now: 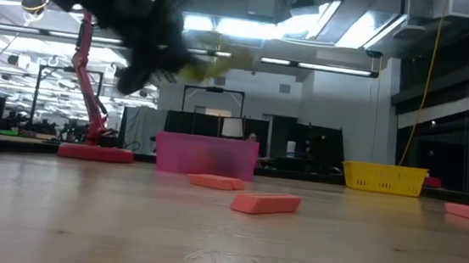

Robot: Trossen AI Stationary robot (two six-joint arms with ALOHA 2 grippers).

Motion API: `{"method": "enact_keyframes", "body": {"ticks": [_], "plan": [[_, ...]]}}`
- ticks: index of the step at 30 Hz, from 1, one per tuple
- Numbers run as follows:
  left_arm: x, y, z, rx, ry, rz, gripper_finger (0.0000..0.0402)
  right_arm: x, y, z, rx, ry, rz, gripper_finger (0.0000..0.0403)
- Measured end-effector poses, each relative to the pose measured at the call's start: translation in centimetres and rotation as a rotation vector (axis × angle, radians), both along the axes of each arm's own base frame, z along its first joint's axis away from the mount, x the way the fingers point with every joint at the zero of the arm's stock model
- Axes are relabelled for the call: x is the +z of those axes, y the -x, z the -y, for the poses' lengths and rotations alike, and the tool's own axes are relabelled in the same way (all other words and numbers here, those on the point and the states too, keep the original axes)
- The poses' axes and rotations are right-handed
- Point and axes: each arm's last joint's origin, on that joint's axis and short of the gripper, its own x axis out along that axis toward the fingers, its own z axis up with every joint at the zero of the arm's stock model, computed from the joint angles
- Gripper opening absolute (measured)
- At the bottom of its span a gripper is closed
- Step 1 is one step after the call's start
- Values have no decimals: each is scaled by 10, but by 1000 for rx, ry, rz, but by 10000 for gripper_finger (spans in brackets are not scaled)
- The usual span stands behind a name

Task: Pick & Place School Supplies
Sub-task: Put the green puncher into the black bin

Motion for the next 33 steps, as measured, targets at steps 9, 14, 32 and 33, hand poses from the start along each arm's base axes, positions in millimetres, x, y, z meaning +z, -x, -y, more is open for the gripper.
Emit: {"method": "enact_keyframes", "body": {"ticks": [9,14,32,33], "plan": [[32,-20,-20,59,185,448,30,50,9,10,1,-1,367,159],[38,-29,-25,93,234,635,30,53,10,10,25,-64,511,159],[53,-57,-18,57,236,724,30,18,-23,35,99,-193,646,159],[52,-57,-17,55,233,715,30,18,-24,37,99,-195,646,159]]}}
